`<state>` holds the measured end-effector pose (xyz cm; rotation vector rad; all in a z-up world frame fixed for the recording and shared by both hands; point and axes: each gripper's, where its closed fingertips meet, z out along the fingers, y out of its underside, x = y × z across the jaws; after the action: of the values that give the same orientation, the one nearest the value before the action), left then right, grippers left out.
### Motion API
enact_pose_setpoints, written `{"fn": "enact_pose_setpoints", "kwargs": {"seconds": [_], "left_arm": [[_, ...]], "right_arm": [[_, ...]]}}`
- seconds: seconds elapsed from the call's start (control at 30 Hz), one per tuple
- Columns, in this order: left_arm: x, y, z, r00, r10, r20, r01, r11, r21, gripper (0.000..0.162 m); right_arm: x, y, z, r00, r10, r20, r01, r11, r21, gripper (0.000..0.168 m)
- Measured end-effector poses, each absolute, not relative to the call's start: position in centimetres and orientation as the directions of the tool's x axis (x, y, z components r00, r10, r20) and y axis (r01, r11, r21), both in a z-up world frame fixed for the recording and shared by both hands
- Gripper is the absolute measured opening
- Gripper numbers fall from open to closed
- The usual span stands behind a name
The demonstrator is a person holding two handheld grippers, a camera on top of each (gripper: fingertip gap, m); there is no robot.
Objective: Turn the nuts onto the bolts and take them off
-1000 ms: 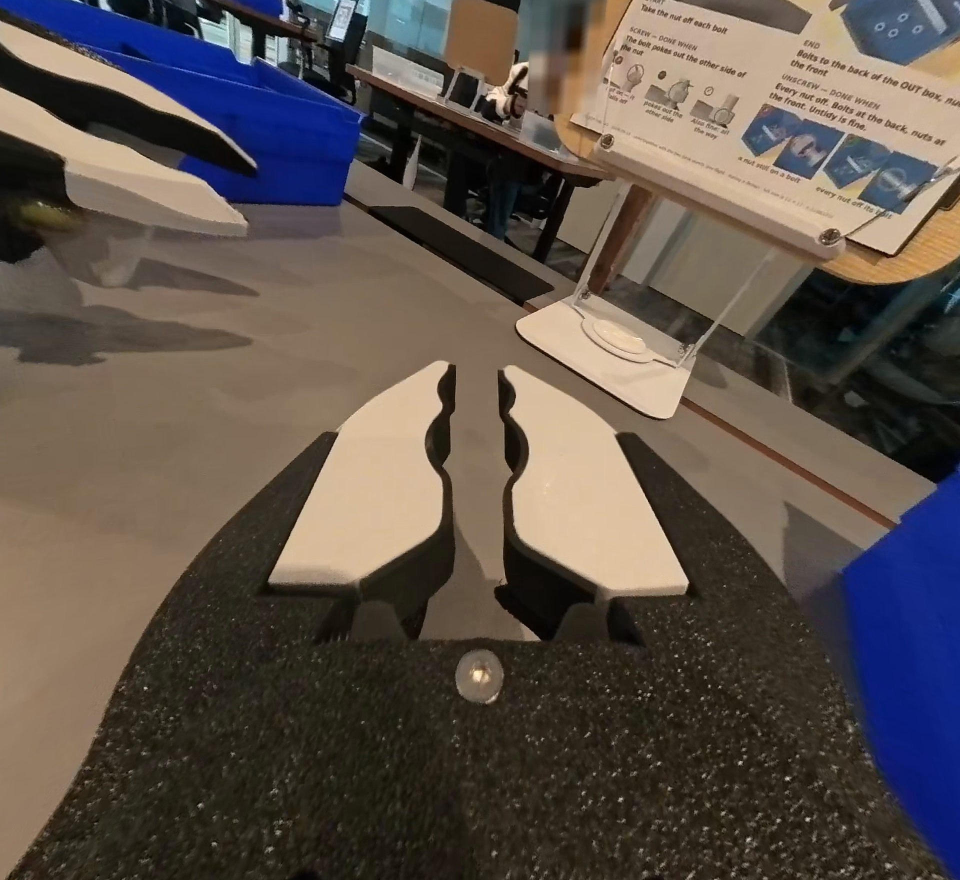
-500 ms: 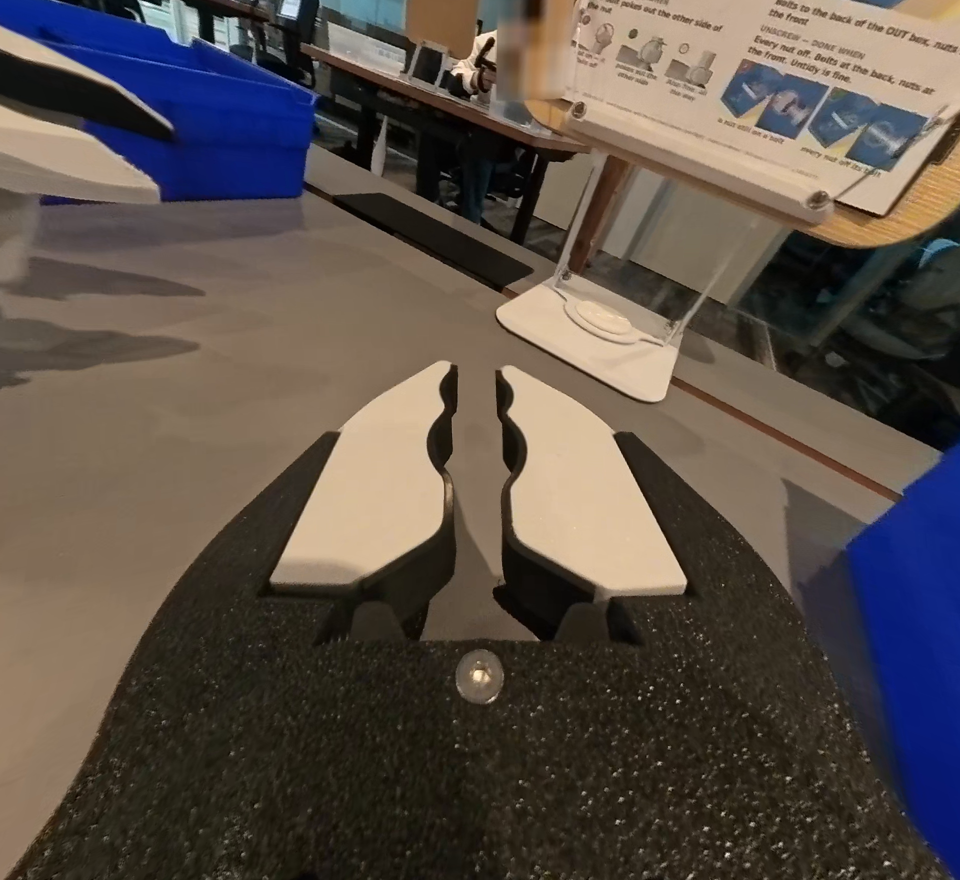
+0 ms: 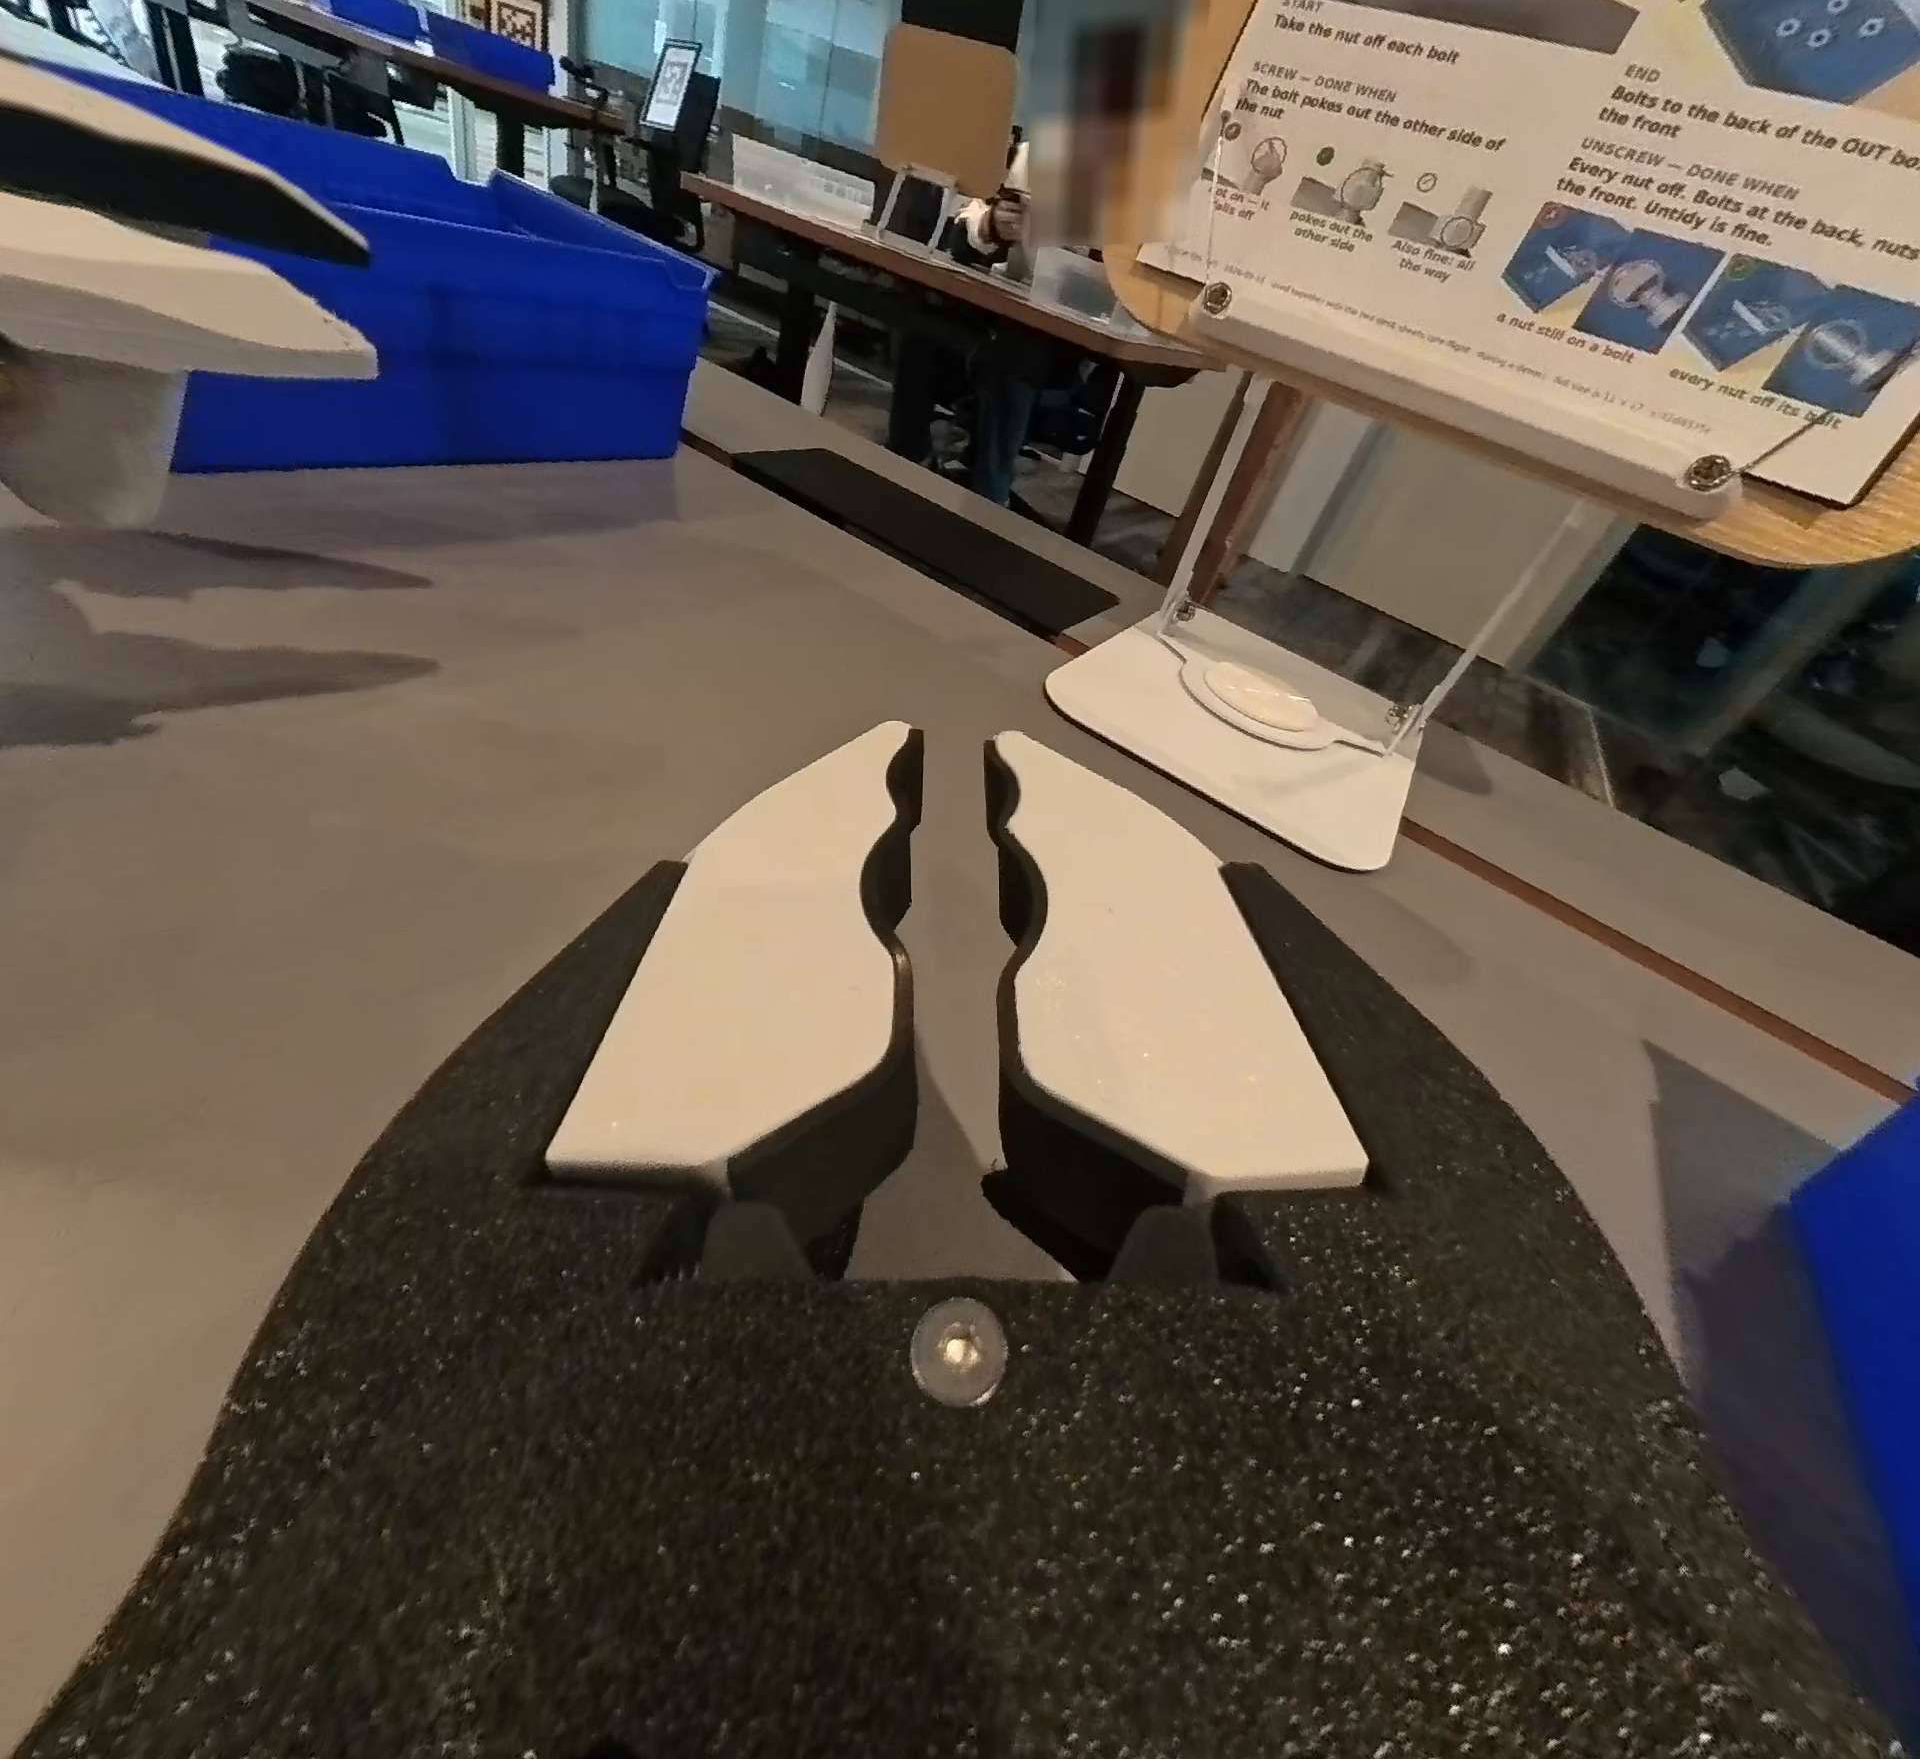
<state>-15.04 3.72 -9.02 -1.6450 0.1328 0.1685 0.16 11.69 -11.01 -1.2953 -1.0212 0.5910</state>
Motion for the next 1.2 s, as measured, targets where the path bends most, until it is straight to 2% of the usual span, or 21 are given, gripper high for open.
{"fn": "enact_pose_setpoints", "kwargs": {"seconds": [0.17,0.3,0.5,0.77,0.93,1.2], "left_arm": [[-16.1,2.9,-7.8,0.978,0.046,-0.205,-0.202,-0.059,-0.978,0.048],[-17.3,1.3,-6.0,0.947,0.116,-0.3,-0.291,-0.089,-0.953,0.057],[-18.9,-0.7,-4.0,0.899,0.204,-0.388,-0.378,-0.088,-0.922,0.055],[-21.3,-2.3,-4.0,0.895,0.22,-0.389,-0.365,-0.145,-0.92,0.055],[-21.7,-3.1,-3.1,0.916,0.219,-0.335,-0.326,-0.08,-0.942,0.049],[-23.4,-3.7,-2.2,0.92,0.254,-0.297,-0.292,-0.061,-0.955,0.049]], "right_arm": [[0.0,11.3,-11.0,0.448,0.841,0.304,0.187,0.245,-0.951,0.01],[-0.3,10.7,-11.1,0.427,0.841,0.332,0.198,0.271,-0.942,0.01],[-0.8,10.4,-11.4,0.405,0.831,0.382,0.237,0.309,-0.921,0.01],[-1.1,10.2,-11.6,0.393,0.819,0.419,0.263,0.337,-0.904,0.01],[-1.2,10.0,-11.6,0.386,0.818,0.427,0.264,0.345,-0.901,0.009],[-1.5,9.6,-11.7,0.348,0.841,0.414,0.245,0.345,-0.906,0.008]]}}
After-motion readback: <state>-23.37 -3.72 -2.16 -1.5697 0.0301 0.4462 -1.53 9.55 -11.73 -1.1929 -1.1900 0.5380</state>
